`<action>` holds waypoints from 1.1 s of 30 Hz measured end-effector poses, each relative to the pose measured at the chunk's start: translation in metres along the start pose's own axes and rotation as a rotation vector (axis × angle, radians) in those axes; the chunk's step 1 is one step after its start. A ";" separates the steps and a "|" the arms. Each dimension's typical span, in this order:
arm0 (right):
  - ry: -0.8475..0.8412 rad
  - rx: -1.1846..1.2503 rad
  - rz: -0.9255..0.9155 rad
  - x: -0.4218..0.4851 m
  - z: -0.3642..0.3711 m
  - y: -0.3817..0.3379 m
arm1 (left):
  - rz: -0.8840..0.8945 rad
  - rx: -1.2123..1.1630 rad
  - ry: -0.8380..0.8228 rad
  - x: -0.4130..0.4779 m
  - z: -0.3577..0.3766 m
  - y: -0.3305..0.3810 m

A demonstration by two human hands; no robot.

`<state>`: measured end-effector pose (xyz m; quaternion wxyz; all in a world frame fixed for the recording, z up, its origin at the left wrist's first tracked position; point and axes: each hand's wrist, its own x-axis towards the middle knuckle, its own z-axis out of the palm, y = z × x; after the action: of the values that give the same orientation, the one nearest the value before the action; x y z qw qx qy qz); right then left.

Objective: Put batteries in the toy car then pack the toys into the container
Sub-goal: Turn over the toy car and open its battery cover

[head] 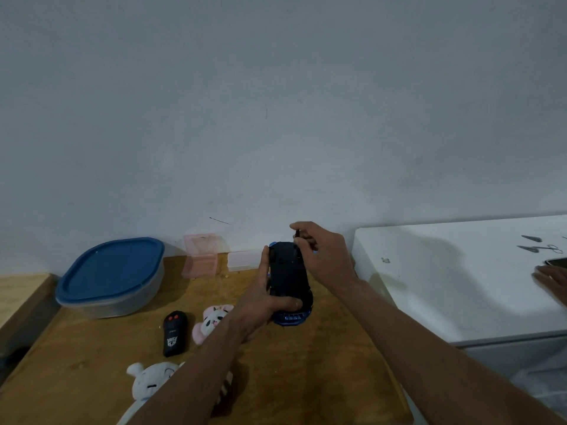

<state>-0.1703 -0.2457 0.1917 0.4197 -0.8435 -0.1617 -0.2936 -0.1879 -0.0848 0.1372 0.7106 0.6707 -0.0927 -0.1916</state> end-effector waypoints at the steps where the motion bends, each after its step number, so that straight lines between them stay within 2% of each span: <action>1: 0.001 0.001 0.011 0.000 0.000 0.000 | 0.001 -0.005 0.001 -0.001 0.000 0.001; 14: -0.006 0.034 0.044 -0.001 0.004 -0.002 | -0.015 0.002 0.014 -0.003 0.002 0.002; 33: 0.002 -0.039 0.031 -0.006 0.000 0.001 | -0.030 0.026 0.011 -0.004 0.004 -0.002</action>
<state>-0.1745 -0.2467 0.1872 0.4077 -0.8537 -0.1426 -0.2910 -0.1936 -0.0864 0.1359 0.6995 0.6820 -0.0812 -0.1972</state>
